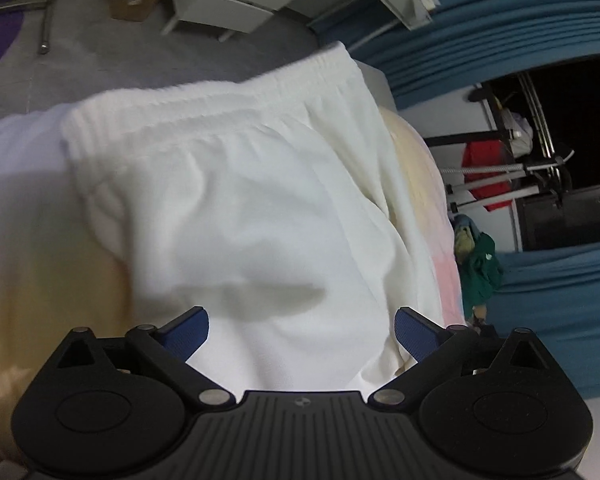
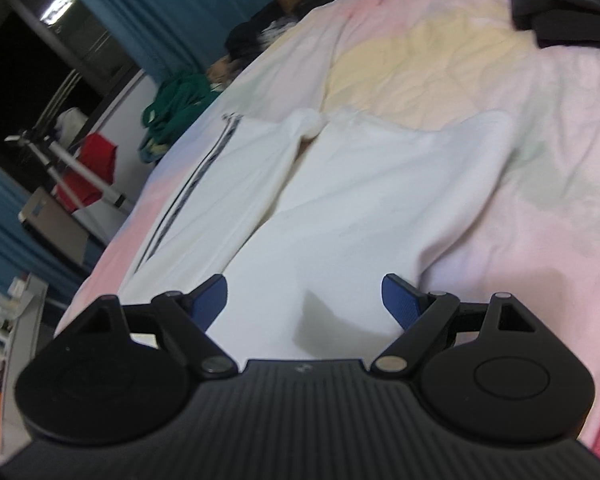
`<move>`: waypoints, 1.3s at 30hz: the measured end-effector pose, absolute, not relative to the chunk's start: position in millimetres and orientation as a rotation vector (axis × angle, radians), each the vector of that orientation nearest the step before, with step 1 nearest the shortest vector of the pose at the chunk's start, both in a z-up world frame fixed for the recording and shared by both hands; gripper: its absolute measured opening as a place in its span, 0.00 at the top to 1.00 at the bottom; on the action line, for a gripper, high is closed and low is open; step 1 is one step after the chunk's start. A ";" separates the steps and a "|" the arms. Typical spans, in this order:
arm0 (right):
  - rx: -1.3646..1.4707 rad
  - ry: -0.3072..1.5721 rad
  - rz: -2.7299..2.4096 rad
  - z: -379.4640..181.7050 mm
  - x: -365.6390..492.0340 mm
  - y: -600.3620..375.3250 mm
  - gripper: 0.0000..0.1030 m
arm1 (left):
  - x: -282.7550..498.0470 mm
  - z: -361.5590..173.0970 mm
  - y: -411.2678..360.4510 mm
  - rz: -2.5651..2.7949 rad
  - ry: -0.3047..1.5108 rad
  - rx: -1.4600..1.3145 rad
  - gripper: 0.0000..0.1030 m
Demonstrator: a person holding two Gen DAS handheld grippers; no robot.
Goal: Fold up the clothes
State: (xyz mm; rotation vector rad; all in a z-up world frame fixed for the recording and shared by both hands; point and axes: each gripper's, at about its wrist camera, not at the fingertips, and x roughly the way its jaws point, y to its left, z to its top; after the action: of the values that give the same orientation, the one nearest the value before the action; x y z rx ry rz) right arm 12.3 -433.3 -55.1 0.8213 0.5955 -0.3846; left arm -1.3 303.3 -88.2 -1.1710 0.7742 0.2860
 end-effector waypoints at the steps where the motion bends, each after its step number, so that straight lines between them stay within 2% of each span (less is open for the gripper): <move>1: 0.822 0.590 -0.398 -55.2 11.4 -434.8 0.17 | -3.3 -86.1 301.5 0.329 0.786 -1.147 0.03; 4: 0.833 0.568 -0.441 -55.7 9.7 -440.0 0.17 | -9.5 -81.2 301.6 0.437 0.820 -1.101 0.02; 10: 0.943 0.524 -0.568 -66.3 5.5 -457.7 0.17 | -7.2 -102.0 316.4 0.504 0.883 -1.200 0.00; 17: 1.047 0.495 -0.630 -76.7 -6.1 -472.1 0.17 | 8.7 -109.5 319.1 0.370 0.773 -1.234 0.00; 23: 1.061 0.435 -0.767 -85.7 -28.0 -501.3 0.17 | 3.0 -92.6 310.2 0.224 0.558 -1.170 0.01; 27: 1.114 0.465 -0.761 -102.1 -25.7 -510.7 0.18 | 8.6 -90.4 303.3 0.226 0.529 -1.137 0.06; 30: 1.100 0.476 -0.681 -104.6 -10.1 -506.3 0.23 | 17.3 -98.9 305.2 0.273 0.592 -1.147 0.20; 31: 1.067 0.476 -0.667 -102.2 -3.1 -503.7 0.29 | 18.9 -103.4 307.8 0.287 0.611 -1.161 0.26; 33: 1.013 0.486 -0.648 -99.8 10.9 -498.6 0.34 | 22.9 -112.1 311.4 0.316 0.642 -1.187 0.34; 35: 0.999 0.515 -0.649 -103.6 23.2 -495.6 0.53 | 24.5 -117.2 314.4 0.345 0.657 -1.193 0.47; 36: 0.981 0.536 -0.667 -105.2 27.3 -494.7 0.75 | 25.0 -117.6 314.8 0.354 0.657 -1.186 0.51; 37: 0.954 0.554 -0.689 -105.9 30.5 -494.0 0.87 | 25.2 -115.7 314.2 0.357 0.651 -1.168 0.57; 39: 0.919 0.551 -0.704 -103.7 31.3 -493.2 0.93 | 25.7 -111.9 313.0 0.362 0.638 -1.132 0.68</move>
State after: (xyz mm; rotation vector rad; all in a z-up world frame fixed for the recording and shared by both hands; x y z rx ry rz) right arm 31.3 -493.2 -103.7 0.9193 0.5513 -0.7042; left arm 25.7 313.0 -111.9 -1.1320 0.6380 0.3618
